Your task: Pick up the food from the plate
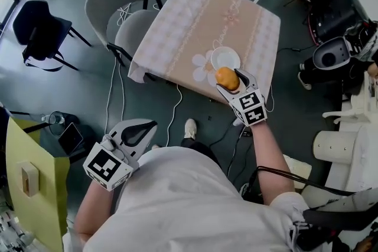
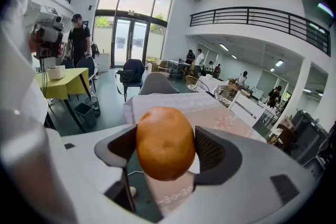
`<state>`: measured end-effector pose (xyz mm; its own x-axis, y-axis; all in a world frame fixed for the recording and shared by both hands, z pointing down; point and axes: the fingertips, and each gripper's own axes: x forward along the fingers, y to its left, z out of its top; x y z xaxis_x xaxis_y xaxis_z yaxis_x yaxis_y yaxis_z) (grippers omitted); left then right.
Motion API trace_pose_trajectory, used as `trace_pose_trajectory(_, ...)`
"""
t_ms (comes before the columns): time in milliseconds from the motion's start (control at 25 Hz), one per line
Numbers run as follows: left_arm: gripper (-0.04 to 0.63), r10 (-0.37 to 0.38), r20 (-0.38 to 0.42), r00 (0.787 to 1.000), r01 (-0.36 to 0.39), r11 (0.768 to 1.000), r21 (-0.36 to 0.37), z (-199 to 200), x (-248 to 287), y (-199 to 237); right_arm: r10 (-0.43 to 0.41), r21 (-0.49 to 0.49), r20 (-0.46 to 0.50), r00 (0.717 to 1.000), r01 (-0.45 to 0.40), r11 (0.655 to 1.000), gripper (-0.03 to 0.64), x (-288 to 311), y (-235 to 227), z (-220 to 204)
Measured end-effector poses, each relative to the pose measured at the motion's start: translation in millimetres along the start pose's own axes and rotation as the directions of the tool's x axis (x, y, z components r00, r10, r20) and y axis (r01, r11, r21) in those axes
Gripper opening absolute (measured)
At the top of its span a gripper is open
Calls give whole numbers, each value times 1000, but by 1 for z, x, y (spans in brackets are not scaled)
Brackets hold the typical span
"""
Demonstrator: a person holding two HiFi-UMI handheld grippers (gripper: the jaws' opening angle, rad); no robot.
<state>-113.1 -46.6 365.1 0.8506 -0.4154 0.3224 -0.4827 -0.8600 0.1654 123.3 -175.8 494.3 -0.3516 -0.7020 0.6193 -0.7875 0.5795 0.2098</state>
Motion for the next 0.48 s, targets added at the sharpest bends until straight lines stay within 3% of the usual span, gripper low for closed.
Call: trace_pose_trajectory(480,9,-65,13,998,65,998,7,-27,-60,-23,-46,-14,73,996,47,999,351,-68,88,42)
